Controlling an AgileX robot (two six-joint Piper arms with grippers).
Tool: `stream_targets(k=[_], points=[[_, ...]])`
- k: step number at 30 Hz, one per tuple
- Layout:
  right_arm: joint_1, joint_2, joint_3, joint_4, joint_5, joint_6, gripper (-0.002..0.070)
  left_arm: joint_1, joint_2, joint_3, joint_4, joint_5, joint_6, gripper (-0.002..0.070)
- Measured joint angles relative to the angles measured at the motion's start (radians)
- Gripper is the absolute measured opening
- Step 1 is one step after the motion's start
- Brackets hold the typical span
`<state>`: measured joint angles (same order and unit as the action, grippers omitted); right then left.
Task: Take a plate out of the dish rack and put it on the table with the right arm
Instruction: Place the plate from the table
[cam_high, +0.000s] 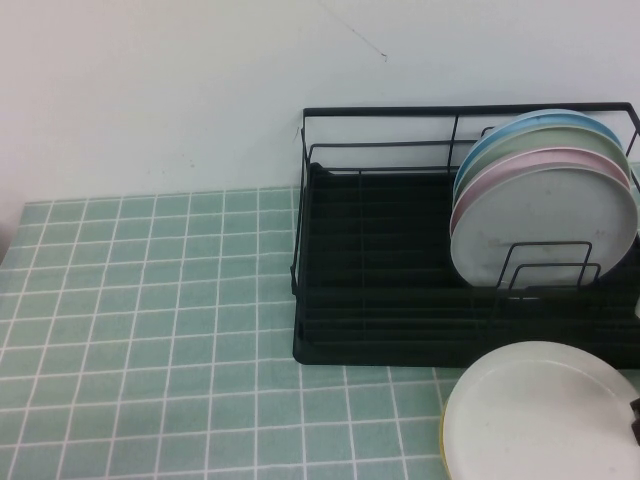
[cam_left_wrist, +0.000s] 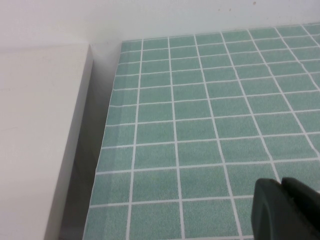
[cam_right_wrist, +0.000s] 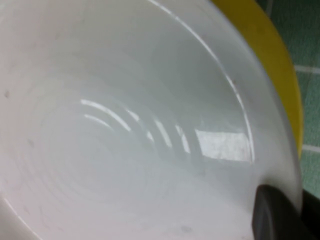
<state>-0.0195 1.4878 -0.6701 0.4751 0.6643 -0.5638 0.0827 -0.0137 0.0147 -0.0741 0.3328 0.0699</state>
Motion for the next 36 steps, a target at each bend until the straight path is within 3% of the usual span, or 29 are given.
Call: stream_targets(k=[18, 27, 36], points=[[0.000, 0.005, 0.000, 0.003, -0.049, 0.000, 0.0054, 0.000, 0.000, 0.000, 0.000, 0.000, 0.000, -0.0003], [0.000, 0.005, -0.002, 0.019, -0.023, 0.000, 0.0244, 0.000, 0.000, 0.000, 0.000, 0.000, 0.000, -0.0003], [0.000, -0.010, -0.061, -0.182, 0.126, 0.204, 0.0261, 0.000, 0.000, 0.000, 0.000, 0.000, 0.000, -0.0003]])
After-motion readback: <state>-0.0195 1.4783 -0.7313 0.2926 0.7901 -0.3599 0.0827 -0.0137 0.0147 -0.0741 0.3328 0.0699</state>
